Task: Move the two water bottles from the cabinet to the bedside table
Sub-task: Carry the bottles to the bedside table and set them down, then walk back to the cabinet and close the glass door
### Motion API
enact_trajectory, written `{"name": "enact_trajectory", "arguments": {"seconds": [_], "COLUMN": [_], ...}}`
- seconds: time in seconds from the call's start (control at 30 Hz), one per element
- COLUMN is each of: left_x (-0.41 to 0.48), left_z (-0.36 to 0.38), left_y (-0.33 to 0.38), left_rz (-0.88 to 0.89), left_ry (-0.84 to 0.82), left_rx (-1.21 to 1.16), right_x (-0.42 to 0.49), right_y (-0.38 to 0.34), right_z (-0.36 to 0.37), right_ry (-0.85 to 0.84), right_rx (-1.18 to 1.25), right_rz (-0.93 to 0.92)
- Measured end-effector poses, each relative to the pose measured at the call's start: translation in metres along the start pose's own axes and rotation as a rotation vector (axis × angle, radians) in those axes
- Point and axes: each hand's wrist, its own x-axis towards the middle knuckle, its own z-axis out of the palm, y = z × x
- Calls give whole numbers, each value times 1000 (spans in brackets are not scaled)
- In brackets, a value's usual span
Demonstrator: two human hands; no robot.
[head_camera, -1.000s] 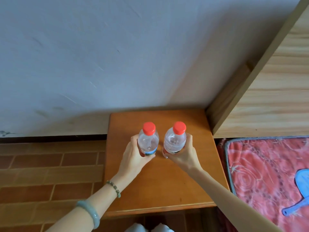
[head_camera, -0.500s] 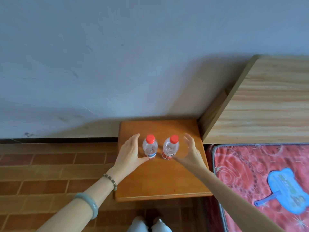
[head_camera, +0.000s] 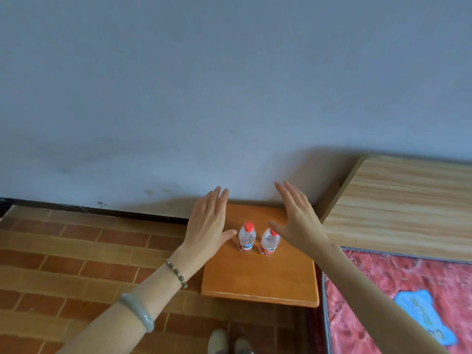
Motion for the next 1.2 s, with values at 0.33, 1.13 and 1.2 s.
{"name": "enact_trajectory", "arguments": {"seconds": [0.33, 1.13, 1.2], "left_x": [-72, -408, -434], "left_z": [-79, -150, -157], "left_y": [-23, -33, -39], "left_rz": [-349, -1508, -1594], "left_ry": [143, 254, 261], "left_rx": [154, 267, 284], "right_x": [8, -144, -161], "right_y": [-103, -392, -416], "right_z": [-29, 89, 97], "right_ry": [-107, -393, -407], "right_rx": [-150, 2, -1], "right_rz": [-391, -1477, -1543]}}
